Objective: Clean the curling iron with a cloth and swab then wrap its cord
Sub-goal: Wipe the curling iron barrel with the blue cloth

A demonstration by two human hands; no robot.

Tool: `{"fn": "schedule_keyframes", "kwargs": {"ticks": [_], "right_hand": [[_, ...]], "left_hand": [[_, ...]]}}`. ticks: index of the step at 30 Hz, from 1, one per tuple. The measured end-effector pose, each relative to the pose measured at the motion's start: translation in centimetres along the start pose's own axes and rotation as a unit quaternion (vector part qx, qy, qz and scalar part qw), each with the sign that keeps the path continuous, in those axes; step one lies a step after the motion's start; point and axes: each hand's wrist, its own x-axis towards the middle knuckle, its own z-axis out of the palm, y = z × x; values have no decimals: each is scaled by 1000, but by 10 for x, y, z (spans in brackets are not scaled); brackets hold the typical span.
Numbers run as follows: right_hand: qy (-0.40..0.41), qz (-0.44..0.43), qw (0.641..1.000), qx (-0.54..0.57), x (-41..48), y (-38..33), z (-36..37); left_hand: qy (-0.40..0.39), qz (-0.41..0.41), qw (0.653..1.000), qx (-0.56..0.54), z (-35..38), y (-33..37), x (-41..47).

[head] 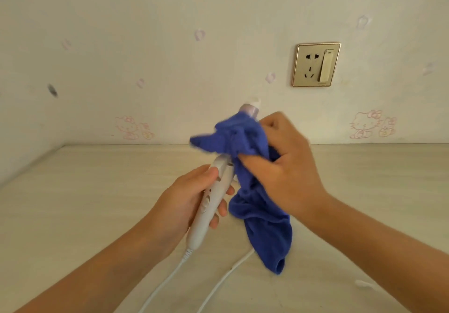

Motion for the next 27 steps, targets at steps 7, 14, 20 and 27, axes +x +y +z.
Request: {"fn": "schedule_keyframes", "kwargs": {"ticks": [7,14,20,27], "right_hand": [[14,29,999,-16,11,6,-4],[-67,-11,998,-5,-8,1,10],[25,4,1000,-1,15,1,-10],[-94,-18,995,-24,-10,0,8]], "left_hand": [[69,11,997,-19,1,-6,-4],[98,-6,995,-12,-3,-6,0],[84,32,996,11,0,-5,-1],[58,-10,998,14,0,-6,-5]]}}
